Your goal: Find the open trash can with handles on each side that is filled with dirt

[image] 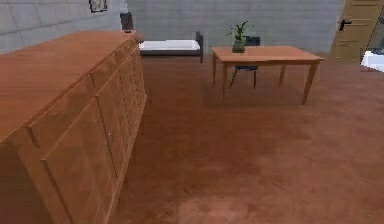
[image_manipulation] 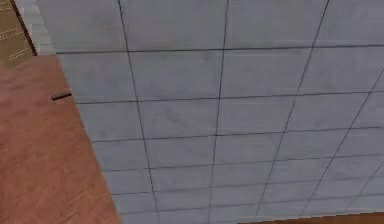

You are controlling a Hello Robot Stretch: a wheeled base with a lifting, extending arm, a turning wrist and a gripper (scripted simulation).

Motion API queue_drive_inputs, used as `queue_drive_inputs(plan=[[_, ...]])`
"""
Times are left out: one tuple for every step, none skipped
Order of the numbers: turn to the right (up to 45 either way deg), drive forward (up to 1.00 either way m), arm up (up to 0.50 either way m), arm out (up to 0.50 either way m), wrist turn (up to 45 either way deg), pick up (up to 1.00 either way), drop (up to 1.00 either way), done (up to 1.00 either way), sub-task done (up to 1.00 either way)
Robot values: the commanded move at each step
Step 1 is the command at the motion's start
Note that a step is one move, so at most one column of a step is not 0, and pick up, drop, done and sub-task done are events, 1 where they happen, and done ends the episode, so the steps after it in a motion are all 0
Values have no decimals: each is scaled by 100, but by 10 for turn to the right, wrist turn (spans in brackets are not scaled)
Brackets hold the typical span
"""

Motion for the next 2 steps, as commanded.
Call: queue_drive_inputs(plan=[[30,0,0,0,0,0,0,0,0],[0,50,0,0,0,0,0,0,0]])
